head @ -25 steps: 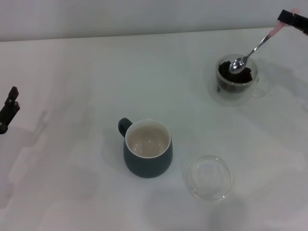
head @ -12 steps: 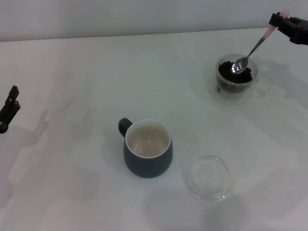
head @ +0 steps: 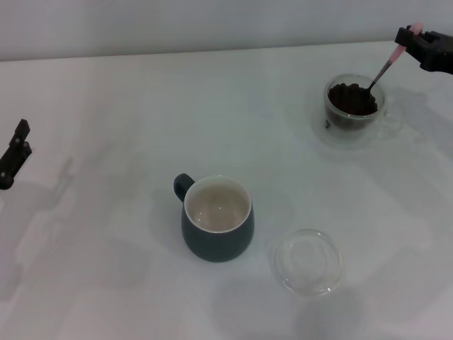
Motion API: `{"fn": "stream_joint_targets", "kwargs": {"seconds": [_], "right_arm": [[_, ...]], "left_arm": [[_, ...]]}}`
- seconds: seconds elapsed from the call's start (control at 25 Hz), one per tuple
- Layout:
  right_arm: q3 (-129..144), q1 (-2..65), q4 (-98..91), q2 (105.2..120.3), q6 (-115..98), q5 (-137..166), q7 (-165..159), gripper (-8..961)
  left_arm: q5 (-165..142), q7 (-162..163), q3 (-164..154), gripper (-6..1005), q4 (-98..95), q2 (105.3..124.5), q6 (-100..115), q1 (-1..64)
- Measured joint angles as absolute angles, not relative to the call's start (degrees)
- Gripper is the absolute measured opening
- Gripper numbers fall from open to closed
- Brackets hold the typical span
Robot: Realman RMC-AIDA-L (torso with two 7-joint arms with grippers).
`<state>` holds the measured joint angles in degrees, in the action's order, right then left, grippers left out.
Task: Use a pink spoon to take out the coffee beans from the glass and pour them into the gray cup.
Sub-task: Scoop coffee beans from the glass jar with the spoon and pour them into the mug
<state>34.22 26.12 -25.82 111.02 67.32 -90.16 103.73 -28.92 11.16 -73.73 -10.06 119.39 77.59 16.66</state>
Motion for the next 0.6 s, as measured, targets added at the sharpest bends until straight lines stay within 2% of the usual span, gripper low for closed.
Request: {"fn": "stream_joint_targets", "kwargs": {"seconds": [0.6], "right_arm": [[33.73,26.63,-25.23,112.55,63.85,-90.34,88.5,156]], "left_arm": [[-28.91,10.99,-73.47,752,-10.01,119.26,77.12,17.66]]}}
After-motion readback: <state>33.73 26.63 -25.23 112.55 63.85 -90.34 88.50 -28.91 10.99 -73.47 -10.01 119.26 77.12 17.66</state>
